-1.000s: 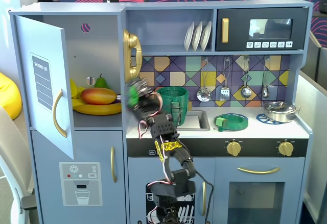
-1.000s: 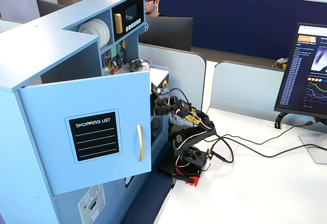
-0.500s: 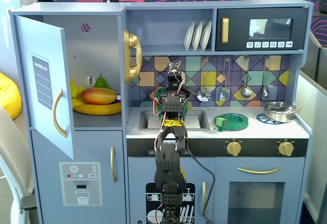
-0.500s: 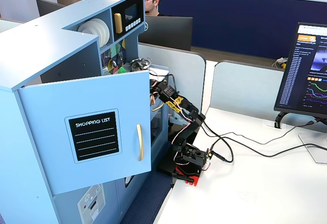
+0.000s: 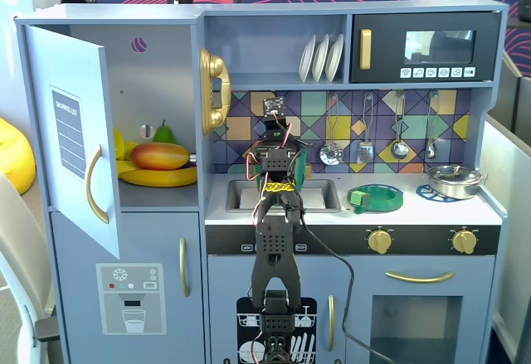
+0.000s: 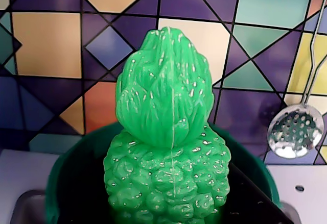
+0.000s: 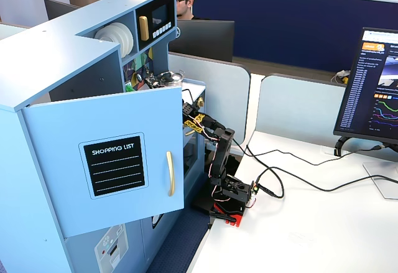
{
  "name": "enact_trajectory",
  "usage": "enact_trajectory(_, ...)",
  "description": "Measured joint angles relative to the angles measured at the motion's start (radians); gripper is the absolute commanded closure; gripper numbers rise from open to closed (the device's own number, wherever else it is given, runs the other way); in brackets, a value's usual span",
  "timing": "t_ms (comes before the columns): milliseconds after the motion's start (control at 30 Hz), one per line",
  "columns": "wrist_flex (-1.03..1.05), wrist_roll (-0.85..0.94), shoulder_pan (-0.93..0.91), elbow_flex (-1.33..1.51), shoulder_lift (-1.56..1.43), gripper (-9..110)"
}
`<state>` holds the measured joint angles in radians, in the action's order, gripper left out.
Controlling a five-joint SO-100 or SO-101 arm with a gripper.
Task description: Pick up the green pineapple from the left cabinet and place it in the green recipient
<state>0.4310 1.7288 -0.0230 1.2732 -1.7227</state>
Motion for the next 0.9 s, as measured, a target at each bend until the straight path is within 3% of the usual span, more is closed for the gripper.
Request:
enact_trajectory(133,0.0,-0.049,-0.006,-0.046,0.037,71)
enact_trajectory(300,-0.014,-0.098,0.003,-0.06,0.038,65)
enact_trajectory(633,-0.017,-0.104,-0.003,0.0,-0.012,68)
enact_trajectory(900,0.023,-0.077,0.0,0.399,-0.456,68)
